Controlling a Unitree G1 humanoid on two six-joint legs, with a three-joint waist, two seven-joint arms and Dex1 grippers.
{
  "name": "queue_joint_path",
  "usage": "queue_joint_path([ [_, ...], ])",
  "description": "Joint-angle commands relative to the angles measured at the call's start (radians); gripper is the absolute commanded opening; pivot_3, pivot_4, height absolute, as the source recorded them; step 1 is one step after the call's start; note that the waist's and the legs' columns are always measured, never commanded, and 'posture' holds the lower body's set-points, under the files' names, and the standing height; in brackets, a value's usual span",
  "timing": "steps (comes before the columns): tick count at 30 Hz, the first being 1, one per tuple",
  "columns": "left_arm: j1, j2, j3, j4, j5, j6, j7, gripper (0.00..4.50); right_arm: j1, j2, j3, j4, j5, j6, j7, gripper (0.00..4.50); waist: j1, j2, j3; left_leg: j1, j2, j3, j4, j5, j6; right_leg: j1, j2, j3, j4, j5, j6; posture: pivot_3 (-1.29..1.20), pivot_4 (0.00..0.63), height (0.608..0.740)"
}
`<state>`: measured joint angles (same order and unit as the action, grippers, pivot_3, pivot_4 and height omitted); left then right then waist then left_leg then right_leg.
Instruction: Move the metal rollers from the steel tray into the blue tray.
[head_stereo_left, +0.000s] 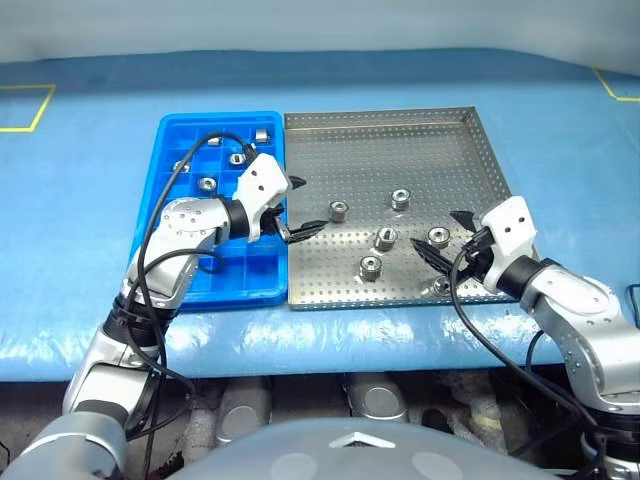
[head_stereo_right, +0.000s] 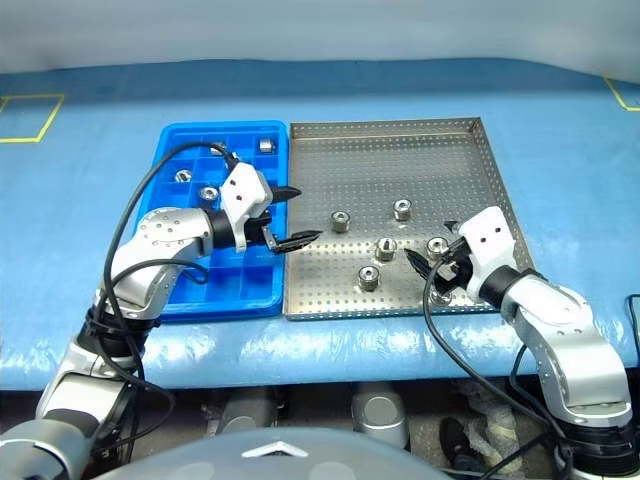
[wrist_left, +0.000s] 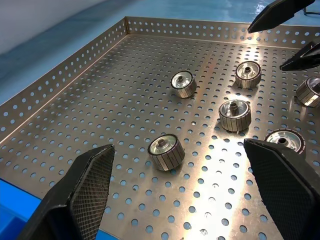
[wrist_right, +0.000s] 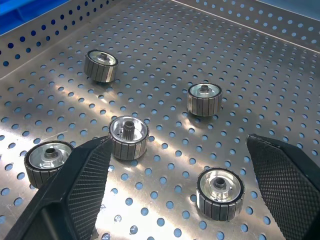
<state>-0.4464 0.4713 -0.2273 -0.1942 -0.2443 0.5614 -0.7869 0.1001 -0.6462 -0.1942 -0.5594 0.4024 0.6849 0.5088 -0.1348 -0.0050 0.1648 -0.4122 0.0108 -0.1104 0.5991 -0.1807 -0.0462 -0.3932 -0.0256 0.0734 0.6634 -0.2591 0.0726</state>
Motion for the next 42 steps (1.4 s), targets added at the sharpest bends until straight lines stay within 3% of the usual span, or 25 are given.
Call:
queue_joint_path([
  [1,0.000,0.002,0.014,-0.004,-0.001,-0.014,-0.001,4.50,-0.006,0.009,-0.034,-0.034,0.000,-0.012,-0.018,4.49,0.000,0.000,0.000,0.000,0.000,0.000,0.000,0.000,0.000,0.000,0.000,0.000,0.000,0.000,0.000,-0.20,0.150,0.740],
  [32,0.046,-0.009,0.008,-0.029,0.005,0.019,0.061,4.50,-0.076,0.075,0.032,-0.002,-0.024,-0.045,-0.024,4.49,0.012,0.000,0.000,0.000,0.000,0.000,0.005,0.000,0.000,0.001,0.000,0.000,0.004,0.000,0.001,-0.17,0.150,0.740],
  [37,-0.023,-0.056,-0.036,0.027,0.028,0.037,0.078,4.50,-0.075,0.087,0.036,0.004,-0.031,-0.060,-0.036,4.49,0.015,0.000,0.000,0.000,0.000,0.000,0.007,0.000,0.000,0.001,0.000,0.000,0.004,0.001,0.001,-0.19,0.150,0.740],
  [42,-0.156,-0.145,-0.108,0.205,0.105,0.054,0.115,4.50,-0.066,0.104,0.039,0.004,-0.044,-0.074,-0.042,4.49,0.011,0.000,0.000,-0.001,-0.001,-0.001,0.011,0.000,0.001,0.003,0.000,0.000,0.003,0.002,0.003,-0.21,0.150,0.740],
])
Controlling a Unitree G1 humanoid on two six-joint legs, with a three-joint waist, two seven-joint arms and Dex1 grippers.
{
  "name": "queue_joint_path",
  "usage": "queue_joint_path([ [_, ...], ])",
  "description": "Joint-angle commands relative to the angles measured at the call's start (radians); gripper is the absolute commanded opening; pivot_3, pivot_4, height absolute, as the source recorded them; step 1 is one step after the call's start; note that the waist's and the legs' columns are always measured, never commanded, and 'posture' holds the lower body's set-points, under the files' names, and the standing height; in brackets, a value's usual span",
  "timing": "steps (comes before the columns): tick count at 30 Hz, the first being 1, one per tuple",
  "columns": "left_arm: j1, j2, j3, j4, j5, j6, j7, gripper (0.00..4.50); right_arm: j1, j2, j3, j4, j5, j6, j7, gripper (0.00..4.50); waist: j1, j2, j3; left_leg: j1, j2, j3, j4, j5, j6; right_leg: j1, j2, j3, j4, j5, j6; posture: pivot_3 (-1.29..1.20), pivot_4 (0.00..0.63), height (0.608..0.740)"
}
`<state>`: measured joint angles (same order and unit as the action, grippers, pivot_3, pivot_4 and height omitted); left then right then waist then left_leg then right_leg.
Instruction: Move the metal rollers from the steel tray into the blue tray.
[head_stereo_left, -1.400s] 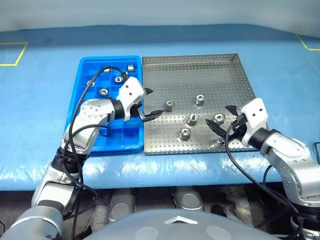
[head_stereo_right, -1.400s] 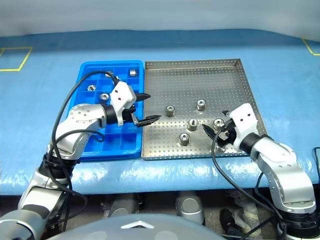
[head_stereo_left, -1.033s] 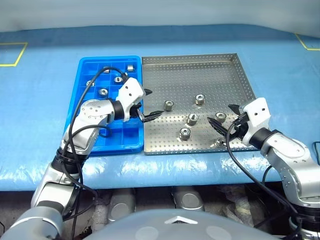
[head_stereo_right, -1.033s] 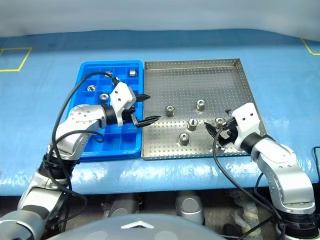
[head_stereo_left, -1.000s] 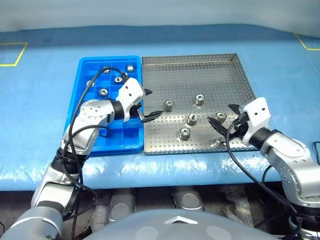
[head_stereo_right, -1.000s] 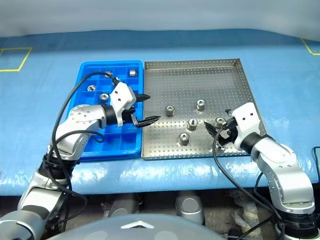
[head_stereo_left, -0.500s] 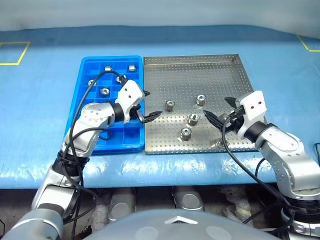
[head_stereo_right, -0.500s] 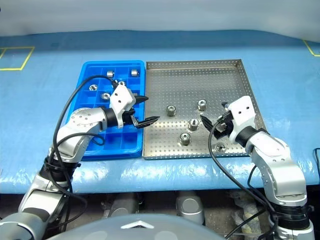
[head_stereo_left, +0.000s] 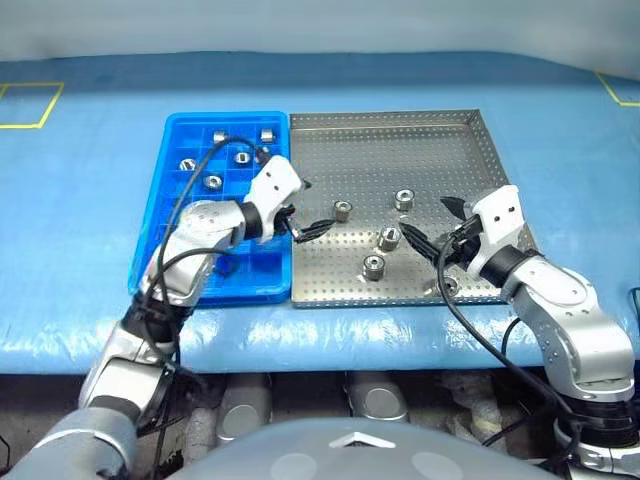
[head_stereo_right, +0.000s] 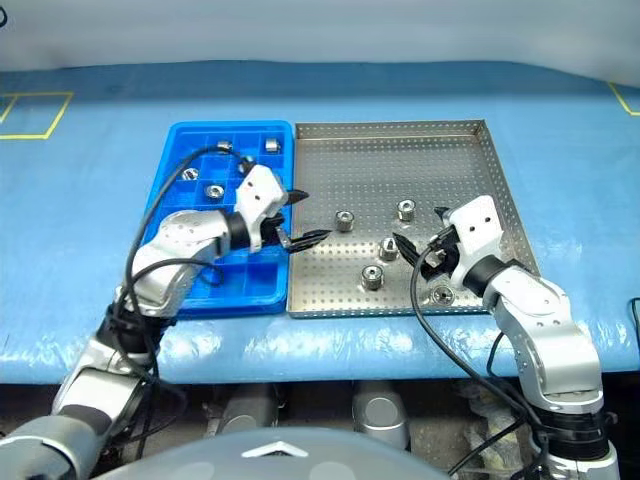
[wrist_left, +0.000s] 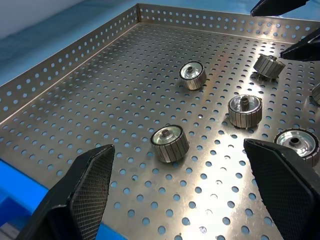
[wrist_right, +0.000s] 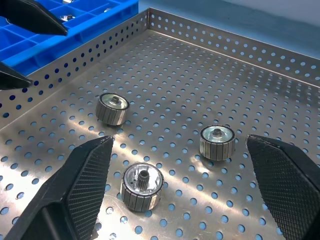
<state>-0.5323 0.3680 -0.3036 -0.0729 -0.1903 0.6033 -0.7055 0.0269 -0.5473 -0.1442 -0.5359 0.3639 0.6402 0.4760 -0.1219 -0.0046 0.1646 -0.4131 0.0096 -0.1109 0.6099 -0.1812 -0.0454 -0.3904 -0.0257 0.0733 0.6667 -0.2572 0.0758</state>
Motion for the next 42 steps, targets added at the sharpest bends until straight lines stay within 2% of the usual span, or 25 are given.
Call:
queue_joint_path([
  [1,-0.095,-0.063,-0.045,0.127,0.068,0.019,0.047,4.50,0.011,0.011,-0.011,-0.022,-0.008,-0.032,-0.013,4.49,-0.003,0.000,0.000,0.000,0.000,0.000,0.001,0.000,0.000,0.001,0.000,0.000,0.000,0.000,0.000,-0.22,0.150,0.740],
  [5,-0.164,-0.129,-0.094,0.285,0.146,0.033,0.103,4.50,0.037,0.024,-0.017,-0.037,-0.013,-0.044,-0.027,4.49,-0.020,0.000,0.000,0.000,0.000,0.000,0.001,-0.001,0.002,0.000,0.000,0.001,0.000,0.000,0.001,-0.25,0.150,0.740],
  [11,-0.205,-0.166,-0.152,0.423,0.224,0.048,0.110,4.50,0.066,0.040,-0.036,-0.054,-0.022,-0.059,-0.053,4.49,-0.050,0.001,-0.001,0.000,0.000,0.001,0.001,-0.002,0.004,0.000,0.000,0.002,0.000,0.000,0.000,-0.27,0.150,0.740],
  [14,-0.200,-0.181,-0.151,0.458,0.239,0.036,0.112,3.90,0.073,0.045,-0.040,-0.057,-0.024,-0.064,-0.058,4.50,-0.060,0.002,-0.001,0.000,0.000,0.001,0.001,-0.002,0.004,0.000,0.000,0.002,0.000,0.000,0.001,-0.27,0.150,0.740],
  [21,-0.161,-0.193,-0.098,0.403,0.220,0.049,0.117,1.72,0.072,0.045,-0.024,-0.037,-0.041,-0.079,-0.060,4.50,-0.072,0.003,-0.002,0.001,0.000,0.002,0.002,-0.002,0.004,0.001,0.000,0.003,0.000,0.001,0.001,-0.25,0.150,0.740],
  [24,-0.149,-0.188,-0.075,0.380,0.220,0.051,0.126,1.71,0.060,0.046,-0.018,-0.026,-0.047,-0.080,-0.059,4.50,-0.072,0.003,-0.002,0.001,0.000,0.002,0.001,-0.002,0.004,0.001,0.000,0.003,0.000,0.001,0.001,-0.24,0.150,0.740],
  [27,-0.129,-0.190,0.009,0.313,0.166,0.039,0.129,1.71,0.044,0.044,-0.003,-0.014,-0.053,-0.085,-0.053,4.50,-0.073,0.003,-0.002,0.001,0.000,0.002,0.001,-0.002,0.004,0.001,0.000,0.003,0.000,0.001,0.001,-0.22,0.150,0.740],
  [30,-0.104,-0.227,0.219,0.164,-0.013,0.020,0.124,1.71,0.024,0.044,0.020,0.004,-0.058,-0.105,-0.040,4.50,-0.070,0.003,-0.001,0.000,0.000,0.003,0.001,-0.002,0.004,-0.002,0.000,0.004,0.000,0.001,0.002,-0.22,0.150,0.740],
  [33,-0.086,-0.204,0.343,0.045,-0.083,0.053,0.167,1.71,0.016,0.054,0.029,0.012,-0.046,-0.118,-0.022,4.50,-0.061,0.003,-0.002,-0.001,0.001,0.003,0.001,-0.002,0.004,-0.002,0.000,0.004,0.001,0.001,0.002,-0.20,0.150,0.740],
  [36,-0.025,-0.089,0.420,-0.076,-0.039,0.144,0.250,1.71,0.011,0.061,0.039,0.030,-0.055,-0.124,-0.021,4.50,-0.061,0.004,-0.002,0.001,0.001,0.004,0.001,-0.003,0.004,-0.002,0.001,0.006,0.001,0.001,0.001,-0.17,0.150,0.740],
  [42,0.081,0.079,0.445,-0.137,0.147,0.260,0.460,1.71,0.001,0.063,0.051,0.051,-0.052,-0.129,-0.008,4.50,-0.037,0.002,-0.001,0.001,0.000,0.004,0.002,-0.003,0.005,0.000,0.001,0.006,0.001,0.001,0.002,-0.13,0.150,0.740],
])
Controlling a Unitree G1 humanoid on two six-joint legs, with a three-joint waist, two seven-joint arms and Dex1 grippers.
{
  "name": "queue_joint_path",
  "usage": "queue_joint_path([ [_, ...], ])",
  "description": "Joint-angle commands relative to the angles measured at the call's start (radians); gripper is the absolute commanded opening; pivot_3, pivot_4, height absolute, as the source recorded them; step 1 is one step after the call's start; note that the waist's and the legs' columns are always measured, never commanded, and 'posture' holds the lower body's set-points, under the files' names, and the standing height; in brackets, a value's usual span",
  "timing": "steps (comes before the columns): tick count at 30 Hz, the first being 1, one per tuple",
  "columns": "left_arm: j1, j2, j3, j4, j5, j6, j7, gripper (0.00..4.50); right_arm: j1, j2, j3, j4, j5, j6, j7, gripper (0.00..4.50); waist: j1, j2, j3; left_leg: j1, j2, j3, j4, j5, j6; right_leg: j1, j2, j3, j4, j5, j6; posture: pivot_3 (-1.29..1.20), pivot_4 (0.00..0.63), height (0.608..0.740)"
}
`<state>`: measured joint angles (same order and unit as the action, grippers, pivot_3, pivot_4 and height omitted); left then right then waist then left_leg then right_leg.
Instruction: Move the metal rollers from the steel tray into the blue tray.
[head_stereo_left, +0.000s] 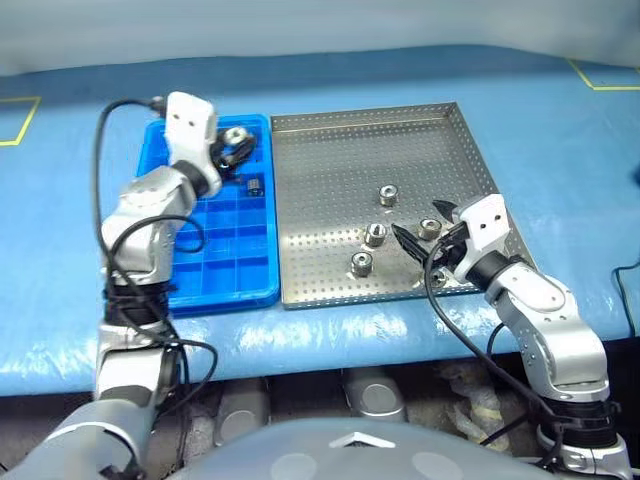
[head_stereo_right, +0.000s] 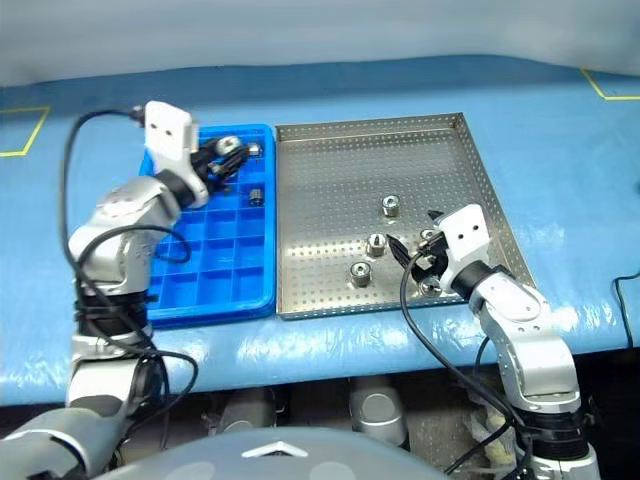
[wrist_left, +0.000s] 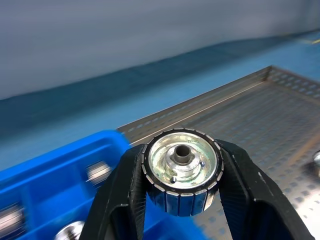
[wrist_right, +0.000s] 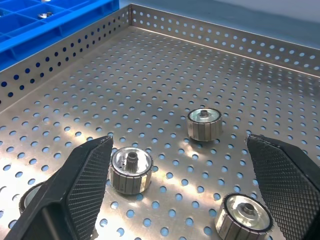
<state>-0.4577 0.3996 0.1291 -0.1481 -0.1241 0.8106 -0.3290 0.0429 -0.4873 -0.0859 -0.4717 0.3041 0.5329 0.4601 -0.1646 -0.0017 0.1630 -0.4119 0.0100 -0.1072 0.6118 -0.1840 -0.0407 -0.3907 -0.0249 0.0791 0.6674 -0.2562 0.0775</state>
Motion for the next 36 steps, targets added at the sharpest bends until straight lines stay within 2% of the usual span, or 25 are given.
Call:
queue_joint_path([
  [1,0.018,0.064,0.001,-0.063,0.100,0.073,0.098,1.71,-0.021,0.005,-0.003,-0.008,0.008,-0.021,0.011,4.50,0.014,-0.001,0.001,0.000,0.000,0.000,0.000,0.000,0.000,0.000,0.000,0.000,0.000,0.000,0.000,-0.13,0.150,0.740],
  [6,0.068,0.107,-0.086,-0.067,0.171,0.126,0.123,1.71,-0.040,0.008,0.014,0.008,0.004,-0.020,0.020,4.50,0.056,-0.001,0.001,-0.001,0.000,-0.001,0.000,0.000,0.000,0.000,-0.001,-0.001,-0.001,0.000,0.000,-0.11,0.150,0.740],
  [16,0.147,0.131,-0.079,-0.203,0.137,0.223,0.069,1.71,-0.039,0.004,0.006,0.009,-0.001,-0.018,0.019,4.50,0.071,-0.001,0.001,-0.001,0.000,-0.001,-0.001,0.000,0.000,-0.001,-0.001,-0.002,-0.001,0.000,0.000,-0.10,0.150,0.740],
  [18,0.150,0.137,-0.080,-0.201,0.135,0.225,0.062,2.44,-0.044,0.008,0.008,0.016,-0.004,-0.019,0.016,4.50,0.073,-0.001,0.001,-0.001,0.000,-0.001,-0.001,0.000,0.000,-0.001,-0.001,-0.002,-0.001,0.000,-0.001,-0.10,0.150,0.740],
  [20,0.149,0.138,-0.082,-0.200,0.138,0.228,0.059,2.97,-0.048,0.009,0.011,0.020,-0.007,-0.020,0.014,4.50,0.074,-0.001,0.001,-0.001,0.000,-0.001,-0.001,0.000,0.000,-0.001,-0.001,-0.002,-0.001,0.000,-0.001,-0.10,0.150,0.740],
  [24,0.113,0.090,-0.038,-0.198,0.123,0.215,0.087,4.26,-0.047,0.007,0.004,0.011,-0.008,-0.016,0.006,4.50,0.076,-0.001,0.001,-0.001,0.000,-0.001,-0.001,0.000,0.000,-0.001,-0.001,-0.002,-0.001,0.000,-0.001,-0.11,0.150,0.740],
  [26,0.081,0.035,-0.010,-0.201,0.077,0.135,0.075,4.26,-0.042,0.004,0.000,0.008,-0.010,-0.016,0.003,4.50,0.079,-0.001,0.001,-0.001,0.000,-0.001,0.000,0.000,0.000,-0.001,-0.001,-0.002,-0.001,0.000,-0.001,-0.11,0.150,0.740],
  [29,0.027,-0.098,-0.028,-0.249,-0.139,0.075,-0.096,4.26,-0.034,0.004,-0.003,-0.002,-0.011,-0.011,-0.003,4.50,0.090,-0.001,0.001,-0.002,0.000,-0.001,0.000,0.000,-0.001,0.000,-0.001,-0.003,-0.001,0.000,-0.001,-0.13,0.150,0.740],
  [32,0.023,-0.082,-0.221,-0.265,-0.195,0.054,-0.272,4.26,-0.024,0.002,-0.005,-0.018,-0.015,-0.005,-0.015,4.50,0.085,-0.001,0.000,-0.002,-0.001,0.000,0.000,0.000,-0.001,0.001,-0.002,-0.002,-0.003,0.001,0.000,-0.16,0.150,0.740],
  [36,-0.004,-0.069,-0.379,-0.193,-0.205,0.059,-0.357,4.26,0.010,-0.006,-0.029,-0.054,-0.041,0.023,-0.057,4.50,0.056,0.000,0.000,-0.001,-0.001,0.002,0.000,-0.002,0.000,0.001,-0.001,0.000,-0.003,0.000,0.000,-0.20,0.150,0.740],
])
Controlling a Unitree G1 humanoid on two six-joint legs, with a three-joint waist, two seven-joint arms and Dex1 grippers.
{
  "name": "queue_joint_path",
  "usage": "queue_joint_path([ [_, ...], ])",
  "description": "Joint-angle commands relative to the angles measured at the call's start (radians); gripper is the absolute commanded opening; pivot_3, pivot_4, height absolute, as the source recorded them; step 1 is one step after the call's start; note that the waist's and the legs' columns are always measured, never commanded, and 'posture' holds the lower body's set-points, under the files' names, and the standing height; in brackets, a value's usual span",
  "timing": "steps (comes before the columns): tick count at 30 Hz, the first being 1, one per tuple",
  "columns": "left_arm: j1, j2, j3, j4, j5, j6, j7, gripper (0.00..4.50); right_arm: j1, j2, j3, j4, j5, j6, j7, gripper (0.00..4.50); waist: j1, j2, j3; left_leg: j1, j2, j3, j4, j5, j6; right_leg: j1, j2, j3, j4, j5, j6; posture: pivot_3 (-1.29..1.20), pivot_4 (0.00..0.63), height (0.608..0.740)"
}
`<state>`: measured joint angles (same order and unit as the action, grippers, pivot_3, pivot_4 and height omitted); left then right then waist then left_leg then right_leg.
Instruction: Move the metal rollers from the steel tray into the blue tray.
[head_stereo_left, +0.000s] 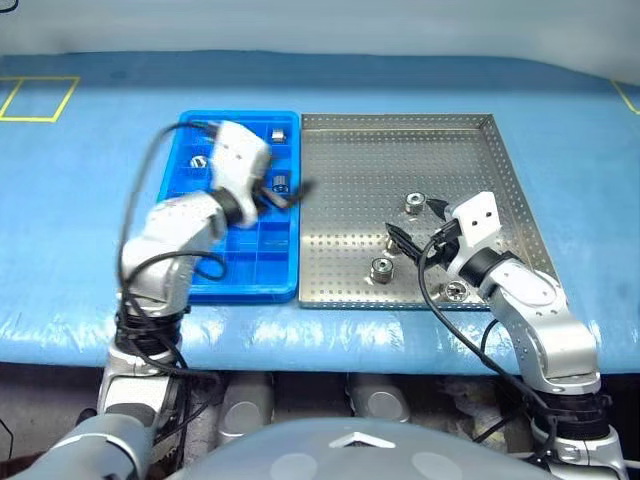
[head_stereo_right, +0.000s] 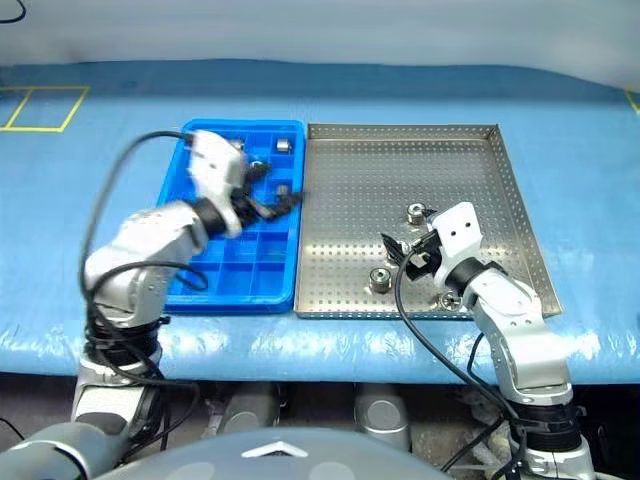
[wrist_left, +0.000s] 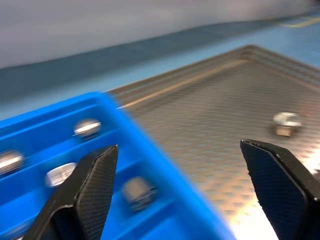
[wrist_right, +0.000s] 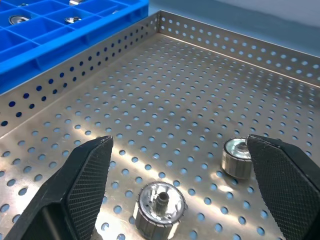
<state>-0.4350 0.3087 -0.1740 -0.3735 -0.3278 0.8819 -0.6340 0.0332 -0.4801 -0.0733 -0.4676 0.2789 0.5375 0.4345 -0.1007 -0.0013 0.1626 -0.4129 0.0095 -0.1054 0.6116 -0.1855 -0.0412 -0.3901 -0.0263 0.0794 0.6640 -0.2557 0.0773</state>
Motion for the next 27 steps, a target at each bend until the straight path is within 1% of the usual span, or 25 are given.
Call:
queue_joint_path([
  [1,-0.039,0.032,-0.118,0.064,0.021,-0.006,-0.054,4.26,0.031,-0.015,-0.049,-0.070,-0.020,0.029,-0.040,4.50,-0.016,0.000,0.000,0.000,0.000,0.000,0.000,0.000,0.000,0.000,0.001,0.000,0.000,0.000,0.000,-0.21,0.150,0.740],
  [3,-0.056,0.057,-0.207,0.113,0.079,-0.039,-0.066,4.26,0.049,-0.013,-0.068,-0.094,-0.020,0.043,-0.058,4.50,-0.030,0.000,0.000,0.001,0.001,0.000,0.000,0.000,0.000,0.000,0.001,0.000,0.002,0.000,0.000,-0.23,0.150,0.740],
  [5,-0.065,0.058,-0.258,0.147,0.078,-0.051,-0.101,4.26,0.067,-0.007,-0.092,-0.118,-0.031,0.070,-0.091,4.50,-0.043,0.001,-0.001,0.002,0.001,0.001,0.000,0.000,0.000,-0.001,0.002,0.001,0.003,0.000,0.000,-0.25,0.150,0.740],
  [10,-0.064,0.046,-0.328,0.203,0.092,-0.083,-0.146,4.26,0.095,-0.004,-0.118,-0.145,-0.040,0.097,-0.121,4.50,-0.065,0.001,-0.001,0.001,0.001,0.003,0.001,0.000,0.000,-0.001,0.001,0.004,0.003,0.000,0.000,-0.27,0.150,0.740],
  [14,-0.061,0.011,-0.347,0.256,0.100,-0.093,-0.146,4.26,0.105,0.002,-0.111,-0.159,-0.042,0.103,-0.127,4.50,-0.082,0.001,-0.001,0.001,0.001,0.003,0.001,0.000,0.000,-0.001,0.001,0.004,0.002,0.000,0.000,-0.28,0.150,0.740],
  [20,-0.065,-0.030,-0.384,0.353,0.162,-0.133,-0.120,4.26,0.098,0.005,-0.106,-0.166,-0.045,0.101,-0.132,4.50,-0.095,0.001,-0.001,0.001,0.001,0.003,0.001,0.000,0.001,-0.001,0.002,0.005,0.002,0.000,0.001,-0.27,0.150,0.740],
  [27,-0.050,-0.075,-0.349,0.383,0.182,-0.158,-0.083,4.26,0.090,-0.003,-0.093,-0.159,-0.054,0.098,-0.126,4.50,-0.094,0.001,-0.001,0.001,0.000,0.004,0.001,0.000,0.001,-0.001,0.001,0.005,0.002,0.000,0.001,-0.26,0.150,0.740],
])
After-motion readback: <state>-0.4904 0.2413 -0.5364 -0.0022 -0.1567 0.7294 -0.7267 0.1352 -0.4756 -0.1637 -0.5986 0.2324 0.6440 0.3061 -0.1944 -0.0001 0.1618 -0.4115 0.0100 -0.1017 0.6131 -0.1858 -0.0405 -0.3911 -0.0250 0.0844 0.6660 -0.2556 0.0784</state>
